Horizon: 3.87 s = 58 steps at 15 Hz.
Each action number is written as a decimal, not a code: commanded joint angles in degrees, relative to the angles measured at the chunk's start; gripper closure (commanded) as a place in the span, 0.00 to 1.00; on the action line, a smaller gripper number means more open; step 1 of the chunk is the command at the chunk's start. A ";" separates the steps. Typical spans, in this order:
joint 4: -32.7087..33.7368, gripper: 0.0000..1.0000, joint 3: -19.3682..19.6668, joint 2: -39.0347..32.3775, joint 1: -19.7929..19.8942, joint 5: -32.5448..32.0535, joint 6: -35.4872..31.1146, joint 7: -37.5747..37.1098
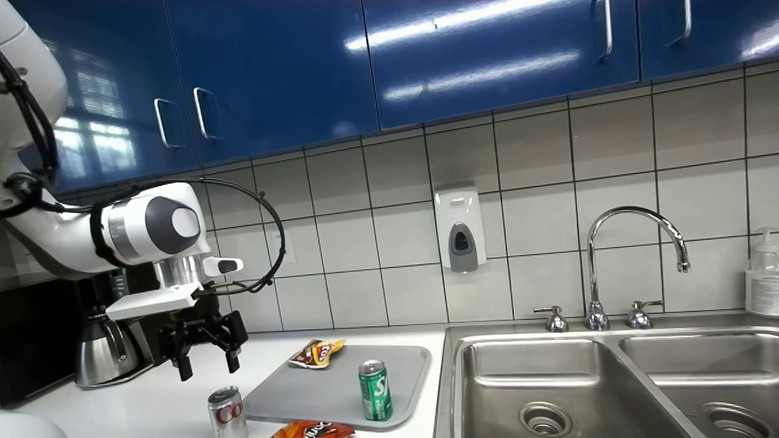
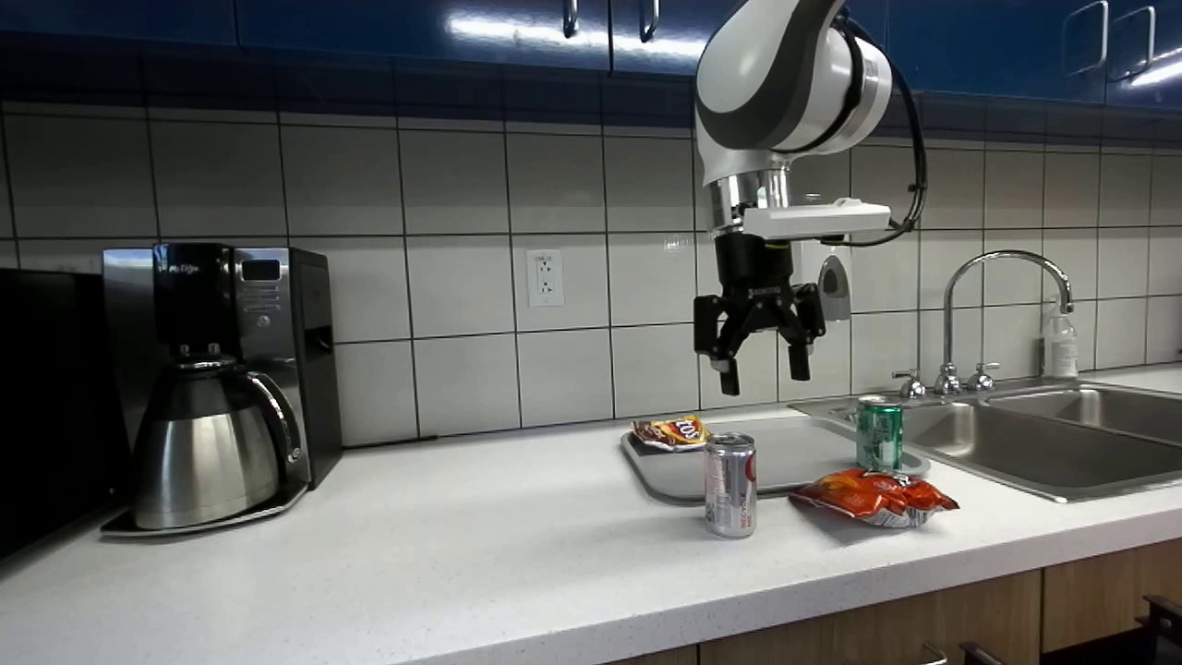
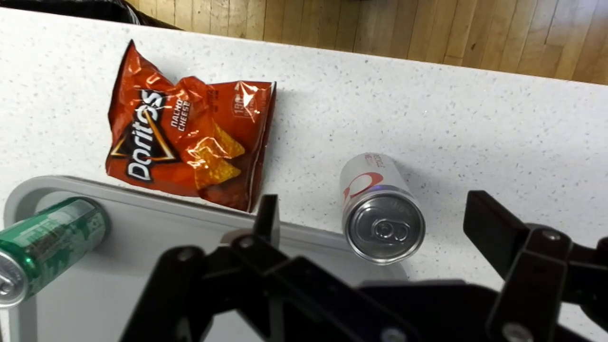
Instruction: Move the can of coke to the tray
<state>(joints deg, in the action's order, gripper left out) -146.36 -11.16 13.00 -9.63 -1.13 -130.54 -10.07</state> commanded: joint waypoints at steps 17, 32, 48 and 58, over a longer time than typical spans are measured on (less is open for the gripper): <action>7.61 0.00 -0.83 -16.68 -1.49 -4.24 -5.51 -6.96; 11.25 0.00 1.42 -22.98 -1.97 -5.38 -5.50 -7.79; 10.55 0.61 1.53 -21.70 -2.08 -4.65 -5.37 -7.05; 10.08 0.61 1.33 -17.20 -2.34 -5.24 -6.23 -7.49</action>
<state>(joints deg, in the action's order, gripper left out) -135.89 -10.23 -6.98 -11.44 -5.29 -136.89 -15.84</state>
